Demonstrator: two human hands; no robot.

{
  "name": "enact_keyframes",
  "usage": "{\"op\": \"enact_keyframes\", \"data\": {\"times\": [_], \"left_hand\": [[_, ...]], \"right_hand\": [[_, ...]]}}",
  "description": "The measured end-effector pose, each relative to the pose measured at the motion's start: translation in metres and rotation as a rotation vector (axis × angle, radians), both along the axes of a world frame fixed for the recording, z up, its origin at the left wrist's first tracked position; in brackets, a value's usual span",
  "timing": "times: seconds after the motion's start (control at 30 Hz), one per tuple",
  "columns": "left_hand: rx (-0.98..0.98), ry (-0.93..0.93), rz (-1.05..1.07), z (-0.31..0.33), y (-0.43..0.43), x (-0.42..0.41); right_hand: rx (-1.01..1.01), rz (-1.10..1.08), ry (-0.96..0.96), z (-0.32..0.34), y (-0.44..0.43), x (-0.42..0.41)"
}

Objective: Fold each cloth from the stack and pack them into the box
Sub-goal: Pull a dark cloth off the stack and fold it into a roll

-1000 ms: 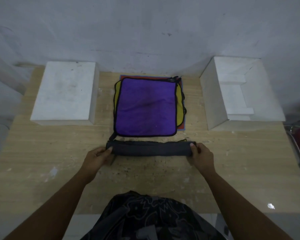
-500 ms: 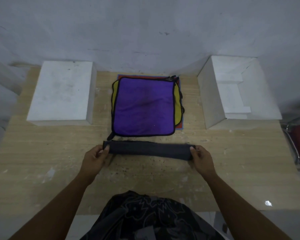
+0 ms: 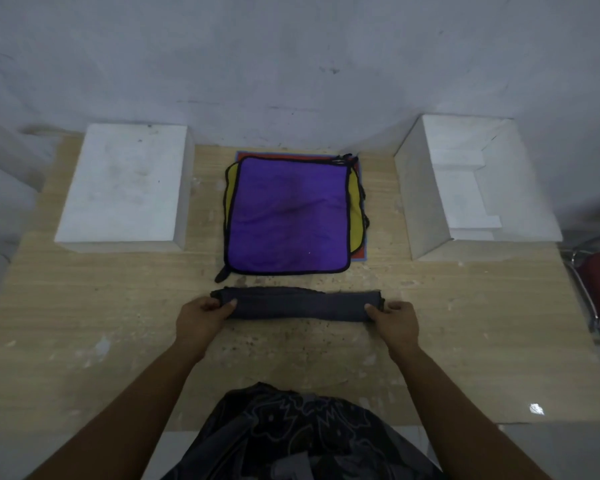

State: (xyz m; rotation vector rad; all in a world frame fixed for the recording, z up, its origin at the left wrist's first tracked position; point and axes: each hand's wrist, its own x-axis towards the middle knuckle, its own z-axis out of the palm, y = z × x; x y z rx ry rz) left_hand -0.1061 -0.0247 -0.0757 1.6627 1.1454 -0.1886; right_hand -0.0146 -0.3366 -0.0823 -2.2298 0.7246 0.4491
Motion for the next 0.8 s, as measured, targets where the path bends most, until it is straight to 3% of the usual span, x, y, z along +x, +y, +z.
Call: {"op": "enact_keyframes", "data": {"times": [0.1,0.33,0.47,0.63,0.8], "left_hand": [[-0.126,-0.008,0.082,0.005,0.009,0.007],[-0.505,-0.052,0.038,0.012,0.018,-0.002],[-0.401,-0.099,0.019,0.009,0.018,-0.011],[-0.276,-0.050,-0.116,0.007,0.014,-0.014],[-0.260,-0.057,-0.101,0.003,0.009,-0.014]], "right_hand": [[0.130,-0.146,0.063,0.009,0.002,0.003],[0.349,-0.010,0.266,0.022,-0.011,0.010],[0.385,0.093,0.265,0.024,-0.020,0.009],[0.205,0.100,0.241,0.022,-0.027,0.011],[0.024,0.218,0.105,0.022,-0.009,0.005]]}}
